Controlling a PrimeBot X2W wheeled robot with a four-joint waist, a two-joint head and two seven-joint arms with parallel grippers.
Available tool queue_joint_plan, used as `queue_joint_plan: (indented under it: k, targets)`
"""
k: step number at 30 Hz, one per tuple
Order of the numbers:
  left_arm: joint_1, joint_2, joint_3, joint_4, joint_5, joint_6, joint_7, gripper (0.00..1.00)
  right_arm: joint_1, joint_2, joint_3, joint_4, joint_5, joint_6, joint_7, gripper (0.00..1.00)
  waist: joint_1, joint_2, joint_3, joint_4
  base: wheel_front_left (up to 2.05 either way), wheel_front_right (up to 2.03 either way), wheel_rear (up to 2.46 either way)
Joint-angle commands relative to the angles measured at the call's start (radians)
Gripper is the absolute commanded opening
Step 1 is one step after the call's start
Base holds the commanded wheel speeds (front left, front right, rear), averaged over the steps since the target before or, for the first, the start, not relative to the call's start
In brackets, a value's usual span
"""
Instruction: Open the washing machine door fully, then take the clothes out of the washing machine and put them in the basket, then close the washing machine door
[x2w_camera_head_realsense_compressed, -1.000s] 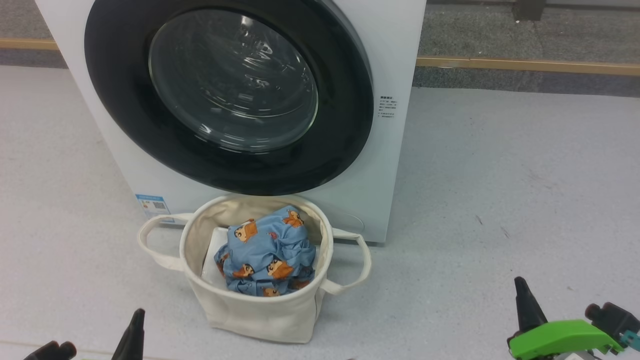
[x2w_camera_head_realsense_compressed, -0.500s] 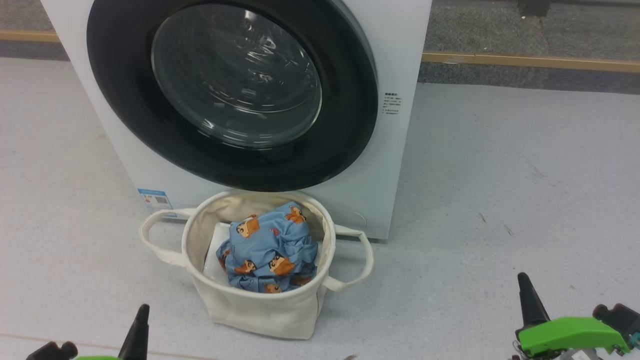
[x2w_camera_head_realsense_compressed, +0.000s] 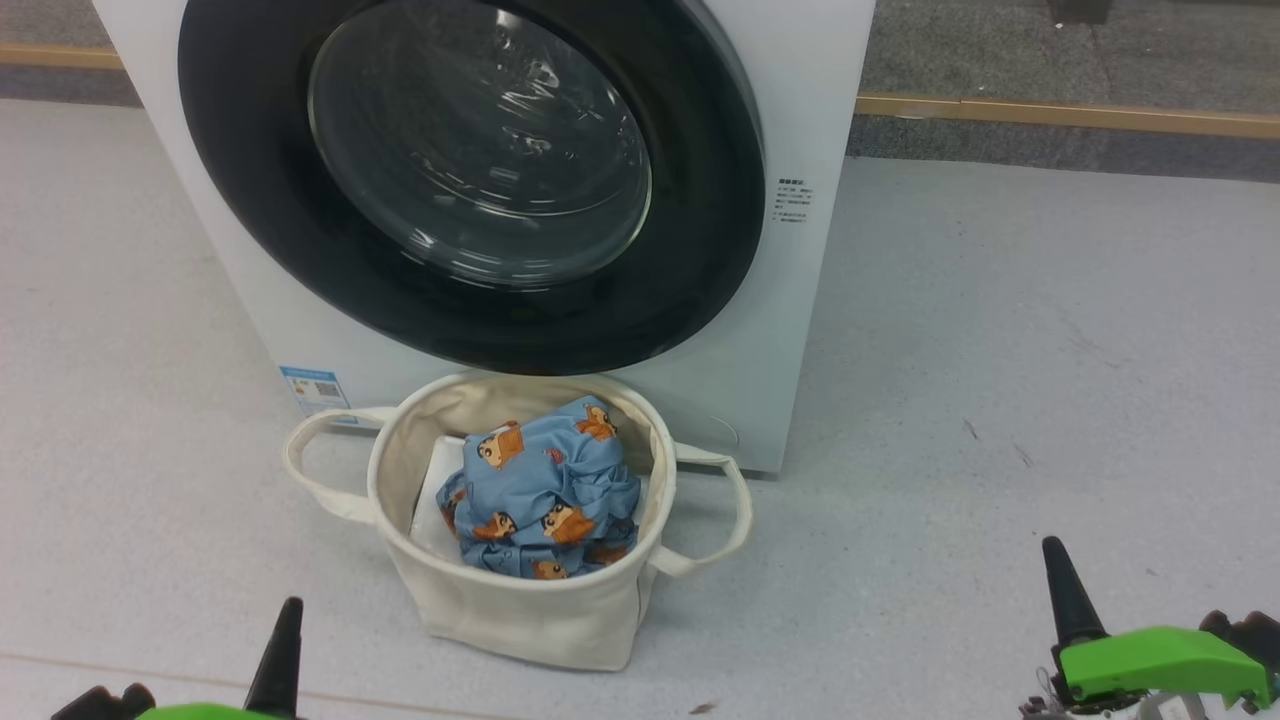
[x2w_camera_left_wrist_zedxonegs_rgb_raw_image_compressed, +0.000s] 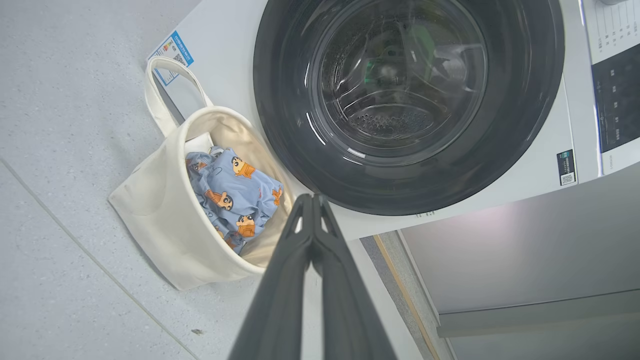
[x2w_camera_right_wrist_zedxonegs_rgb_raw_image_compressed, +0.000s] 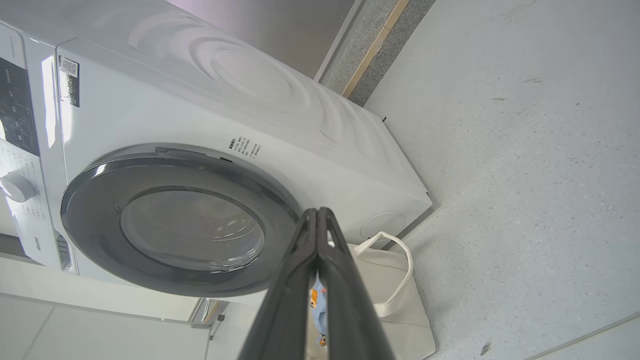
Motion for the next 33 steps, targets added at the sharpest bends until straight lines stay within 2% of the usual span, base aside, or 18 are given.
queue_joint_plan:
  k: [1,33]
  targets:
    - [-0.056,0.002,0.042,-0.040,-0.024,-0.004,0.011,0.00,-0.040,-0.002,0.007,-0.044,0.034,0.000,0.012,0.00,0.0000,-0.0001,0.002,0.001,0.00,0.00,0.00]
    - [-0.059,-0.097,0.136,-0.094,-0.262,-0.006,0.100,0.00,-0.035,0.004,-0.025,-0.109,0.358,0.000,0.101,0.00,0.0000,-0.0001,0.028,0.022,0.00,0.00,0.00]
